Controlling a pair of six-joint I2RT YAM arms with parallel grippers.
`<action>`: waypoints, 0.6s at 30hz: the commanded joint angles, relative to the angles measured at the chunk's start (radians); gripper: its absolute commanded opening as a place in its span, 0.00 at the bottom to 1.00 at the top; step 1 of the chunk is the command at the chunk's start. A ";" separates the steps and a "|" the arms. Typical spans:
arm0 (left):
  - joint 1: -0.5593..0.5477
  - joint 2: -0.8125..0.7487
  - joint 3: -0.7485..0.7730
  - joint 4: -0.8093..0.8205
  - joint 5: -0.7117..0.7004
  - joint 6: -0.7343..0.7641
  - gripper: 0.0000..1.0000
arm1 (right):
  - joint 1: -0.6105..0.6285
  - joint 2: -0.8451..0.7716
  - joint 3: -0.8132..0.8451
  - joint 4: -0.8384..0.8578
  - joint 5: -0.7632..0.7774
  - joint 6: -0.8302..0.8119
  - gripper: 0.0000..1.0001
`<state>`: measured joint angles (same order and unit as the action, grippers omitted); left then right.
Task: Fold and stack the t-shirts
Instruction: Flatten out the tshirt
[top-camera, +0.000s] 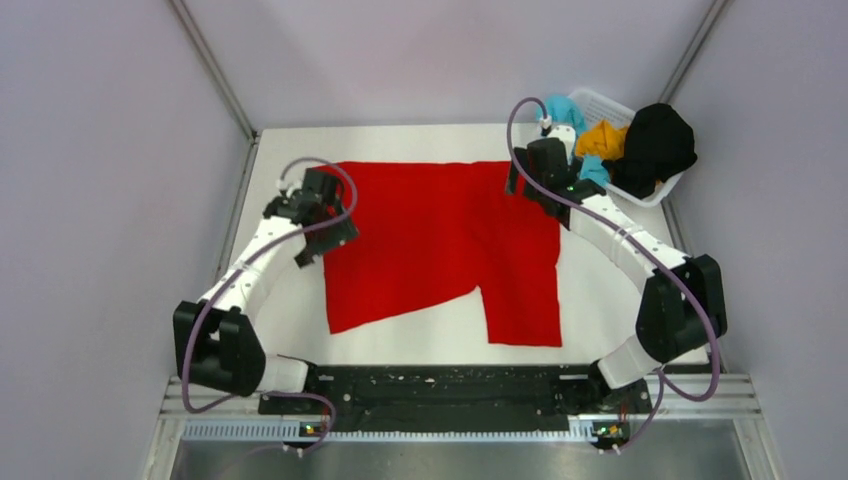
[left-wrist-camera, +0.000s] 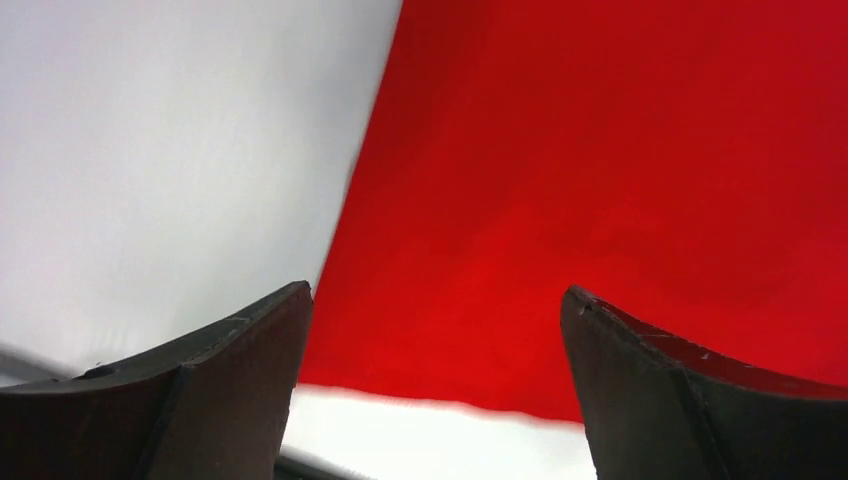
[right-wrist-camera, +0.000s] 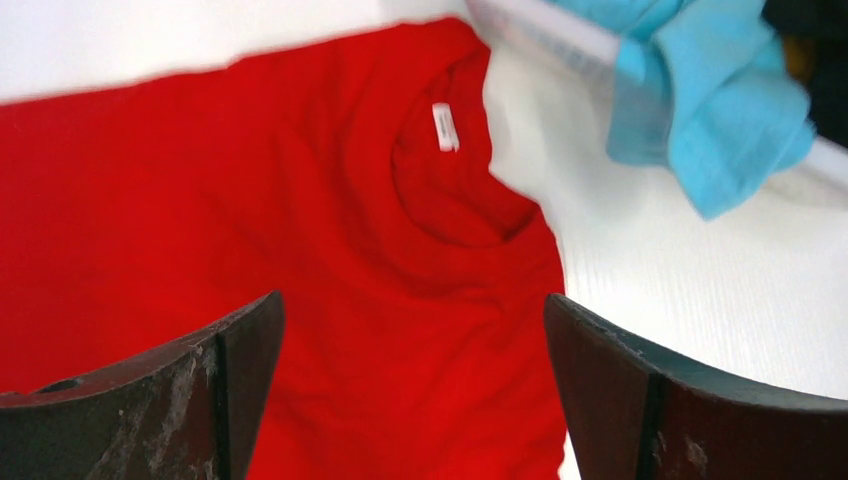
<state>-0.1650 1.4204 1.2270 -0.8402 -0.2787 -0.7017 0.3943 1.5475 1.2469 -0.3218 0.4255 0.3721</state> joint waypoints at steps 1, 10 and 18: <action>-0.113 -0.130 -0.239 -0.202 -0.029 -0.199 0.99 | -0.009 -0.033 -0.065 -0.040 -0.055 0.020 0.99; -0.246 -0.214 -0.528 -0.167 0.062 -0.408 0.85 | -0.009 -0.035 -0.102 -0.043 -0.042 0.031 0.99; -0.246 -0.126 -0.581 0.023 0.001 -0.458 0.66 | -0.009 -0.063 -0.134 -0.033 -0.058 0.038 0.99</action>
<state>-0.4076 1.2697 0.6548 -0.9298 -0.2298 -1.0962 0.3939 1.5372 1.1301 -0.3714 0.3801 0.3965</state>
